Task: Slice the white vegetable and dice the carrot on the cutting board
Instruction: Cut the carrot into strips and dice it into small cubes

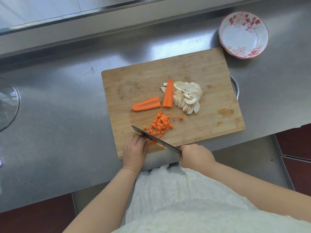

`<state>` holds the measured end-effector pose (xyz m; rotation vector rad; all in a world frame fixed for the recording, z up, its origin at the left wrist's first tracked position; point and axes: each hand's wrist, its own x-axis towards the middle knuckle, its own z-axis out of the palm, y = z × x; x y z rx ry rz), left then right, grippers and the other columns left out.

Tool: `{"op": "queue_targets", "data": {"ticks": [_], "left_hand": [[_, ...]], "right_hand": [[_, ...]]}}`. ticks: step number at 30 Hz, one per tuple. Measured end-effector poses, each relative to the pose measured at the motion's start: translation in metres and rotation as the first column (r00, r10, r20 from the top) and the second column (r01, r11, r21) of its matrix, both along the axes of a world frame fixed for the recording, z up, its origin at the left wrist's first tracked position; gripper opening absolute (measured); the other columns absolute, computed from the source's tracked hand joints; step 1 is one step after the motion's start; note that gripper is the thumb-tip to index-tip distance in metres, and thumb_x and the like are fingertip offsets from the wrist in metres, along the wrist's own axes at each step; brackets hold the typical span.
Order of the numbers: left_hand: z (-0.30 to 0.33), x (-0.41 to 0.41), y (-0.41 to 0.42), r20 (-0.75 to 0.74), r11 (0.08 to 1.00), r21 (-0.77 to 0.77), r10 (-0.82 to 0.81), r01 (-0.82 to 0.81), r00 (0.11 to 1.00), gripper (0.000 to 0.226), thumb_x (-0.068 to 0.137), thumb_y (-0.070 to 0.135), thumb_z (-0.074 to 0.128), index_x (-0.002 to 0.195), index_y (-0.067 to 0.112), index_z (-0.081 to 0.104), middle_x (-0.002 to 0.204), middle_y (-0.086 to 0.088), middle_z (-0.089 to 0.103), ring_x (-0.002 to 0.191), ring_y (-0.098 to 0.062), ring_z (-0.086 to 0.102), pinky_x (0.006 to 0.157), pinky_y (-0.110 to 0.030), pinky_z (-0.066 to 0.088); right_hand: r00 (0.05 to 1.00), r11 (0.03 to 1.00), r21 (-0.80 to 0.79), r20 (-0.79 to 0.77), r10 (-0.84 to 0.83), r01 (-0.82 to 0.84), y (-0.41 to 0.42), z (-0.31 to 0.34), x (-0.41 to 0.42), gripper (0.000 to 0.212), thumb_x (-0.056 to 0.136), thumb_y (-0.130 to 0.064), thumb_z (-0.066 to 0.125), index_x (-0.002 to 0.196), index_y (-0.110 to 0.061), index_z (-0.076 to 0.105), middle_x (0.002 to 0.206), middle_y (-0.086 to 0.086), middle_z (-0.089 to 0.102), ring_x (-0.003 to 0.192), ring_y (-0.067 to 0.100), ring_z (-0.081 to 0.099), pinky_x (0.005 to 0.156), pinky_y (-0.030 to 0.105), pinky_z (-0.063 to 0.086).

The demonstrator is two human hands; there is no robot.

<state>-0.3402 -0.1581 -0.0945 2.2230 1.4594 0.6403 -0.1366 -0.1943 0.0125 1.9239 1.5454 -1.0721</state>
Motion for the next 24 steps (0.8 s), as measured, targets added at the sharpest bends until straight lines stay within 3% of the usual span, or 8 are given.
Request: {"op": "queue_targets", "data": {"ticks": [5,10,14,21,24], "left_hand": [[0.0,0.0,0.001,-0.006,1.0,-0.021,-0.016,0.015,1.0,0.024,0.091,0.026,0.056,0.081,0.009,0.069,0.077,-0.004,0.062,0.072,-0.023,0.054,0.061,-0.032,0.042],[0.005,-0.001,0.002,-0.01,0.996,-0.079,-0.041,0.04,0.999,0.021,0.09,0.026,0.056,0.082,0.011,0.069,0.081,-0.001,0.062,0.077,-0.018,0.054,0.065,-0.028,0.043],[0.006,-0.004,0.002,0.001,0.996,-0.086,-0.028,0.028,1.0,0.023,0.091,0.027,0.056,0.083,0.01,0.069,0.082,-0.002,0.062,0.077,-0.018,0.055,0.066,-0.029,0.044],[0.003,-0.011,-0.008,0.006,0.998,-0.06,-0.007,0.007,1.0,0.025,0.091,0.026,0.054,0.086,0.008,0.07,0.086,-0.004,0.064,0.08,-0.019,0.055,0.07,-0.024,0.041],[0.001,-0.01,-0.008,-0.019,0.999,-0.051,-0.01,0.009,1.0,0.024,0.09,0.027,0.054,0.085,0.009,0.071,0.084,-0.004,0.064,0.08,-0.018,0.052,0.068,-0.025,0.04]], "right_hand": [[0.993,0.993,0.001,-0.031,-0.116,0.116,0.0,-0.003,0.003,0.026,0.097,-0.033,0.041,0.101,-0.019,0.063,0.071,-0.002,0.055,0.059,0.018,0.053,0.048,0.026,0.04],[0.947,0.954,-0.062,-0.118,-0.298,0.293,0.004,0.001,0.008,0.028,0.096,-0.041,0.049,0.087,-0.015,0.054,0.065,-0.001,0.052,0.053,0.014,0.049,0.046,0.026,0.038],[0.97,0.975,-0.033,-0.104,-0.22,0.218,-0.001,0.006,0.006,0.03,0.098,-0.043,0.043,0.09,-0.018,0.059,0.064,-0.001,0.055,0.05,0.014,0.051,0.047,0.027,0.042],[0.995,0.998,0.024,-0.082,-0.056,0.058,0.002,0.01,0.007,0.031,0.098,-0.04,0.042,0.097,-0.016,0.063,0.081,0.004,0.064,0.076,0.025,0.06,0.058,0.029,0.042],[0.995,0.999,0.009,-0.091,-0.045,0.046,0.0,0.01,0.004,0.029,0.098,-0.039,0.043,0.096,-0.017,0.062,0.083,0.003,0.063,0.077,0.025,0.059,0.059,0.03,0.043]]}}
